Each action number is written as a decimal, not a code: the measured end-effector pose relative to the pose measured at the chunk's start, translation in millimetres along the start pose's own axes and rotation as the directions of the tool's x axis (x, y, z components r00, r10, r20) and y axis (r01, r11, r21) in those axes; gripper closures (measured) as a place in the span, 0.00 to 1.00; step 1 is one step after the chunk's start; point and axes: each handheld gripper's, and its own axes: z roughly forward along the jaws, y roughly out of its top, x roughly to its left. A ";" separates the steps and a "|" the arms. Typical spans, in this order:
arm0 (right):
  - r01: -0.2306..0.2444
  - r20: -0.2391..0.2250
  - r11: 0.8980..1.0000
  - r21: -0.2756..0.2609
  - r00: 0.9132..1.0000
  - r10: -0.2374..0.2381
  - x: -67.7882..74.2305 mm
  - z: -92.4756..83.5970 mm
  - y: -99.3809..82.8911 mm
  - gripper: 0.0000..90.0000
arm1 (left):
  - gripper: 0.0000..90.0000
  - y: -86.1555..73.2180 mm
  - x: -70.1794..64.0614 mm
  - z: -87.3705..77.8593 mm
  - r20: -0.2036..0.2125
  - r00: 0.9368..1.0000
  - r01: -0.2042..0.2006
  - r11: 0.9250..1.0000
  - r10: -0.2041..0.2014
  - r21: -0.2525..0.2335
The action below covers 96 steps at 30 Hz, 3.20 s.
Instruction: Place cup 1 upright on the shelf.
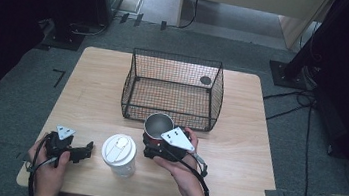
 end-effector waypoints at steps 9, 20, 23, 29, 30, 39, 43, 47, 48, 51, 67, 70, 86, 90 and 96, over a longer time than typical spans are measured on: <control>-0.015 0.018 1.000 -0.026 1.000 0.016 -8.1 -5.5 13.9 0.08 | 0.00 0.0 -0.1 0.1 0.000 1.000 0.002 1.000 -0.002 -0.001; -0.006 0.064 0.997 -0.079 0.998 0.011 -16.9 -7.2 38.0 0.08 | 0.00 0.0 -0.1 0.0 0.000 1.000 0.002 1.000 -0.002 0.000; -0.011 0.086 0.996 -0.092 0.996 0.019 -18.6 -6.3 41.0 0.08 | 0.00 0.0 -0.1 0.0 0.000 1.000 0.002 1.000 -0.002 -0.001; 0.007 0.114 0.989 -0.148 0.993 0.010 -20.1 -5.0 52.3 0.08 | 0.00 0.0 -0.1 0.1 0.000 1.000 0.001 1.000 -0.001 -0.001; 0.008 0.122 0.987 -0.163 0.992 0.012 -20.3 -4.8 54.2 0.08 | 0.00 0.0 -0.1 0.1 0.000 1.000 0.001 1.000 -0.001 -0.001; 0.000 0.218 0.957 -0.289 0.974 0.066 -26.3 -1.1 66.7 0.08 | 0.00 0.0 0.0 0.0 0.000 1.000 0.001 1.000 -0.001 0.000; 0.010 0.239 0.945 -0.327 0.968 0.072 -31.8 2.9 71.3 0.08 | 0.00 0.0 0.0 0.1 0.000 1.000 0.001 1.000 -0.001 -0.001; 0.019 0.263 0.941 -0.337 0.962 0.074 -38.6 9.7 77.8 0.08 | 0.00 0.0 0.0 0.0 0.000 1.000 0.001 1.000 -0.001 0.000; 0.022 0.269 0.940 -0.340 0.960 0.075 -40.3 11.3 79.4 0.08 | 0.00 0.0 0.0 0.0 0.000 1.000 0.001 1.000 -0.001 0.000; 0.029 0.280 0.937 -0.349 0.957 0.074 -43.9 14.7 83.0 0.08 | 0.00 0.0 0.0 0.0 0.000 1.000 0.000 1.000 0.000 -0.001; 0.058 0.314 0.938 -0.343 0.948 0.057 -79.6 56.3 94.2 0.08 | 0.00 0.0 0.0 0.0 0.000 1.000 0.000 1.000 0.000 -0.001; 0.049 0.335 0.946 -0.320 0.940 0.065 -87.8 67.4 91.9 0.08 | 0.00 0.0 0.1 0.1 0.000 1.000 0.000 1.000 0.000 -0.001; -0.011 0.382 0.967 -0.256 0.917 0.112 -114.3 107.1 92.5 0.08 | 0.00 0.3 0.2 0.4 0.002 1.000 -0.003 1.000 0.003 -0.001; 0.002 0.388 0.972 -0.233 0.917 0.091 -116.5 121.2 85.2 0.08 | 0.00 0.3 0.3 0.3 0.003 1.000 -0.004 1.000 0.004 0.000; -0.048 0.392 0.983 -0.178 0.913 0.115 -121.2 136.9 74.5 0.08 | 0.00 0.3 0.3 0.4 0.003 1.000 -0.004 1.000 0.004 0.000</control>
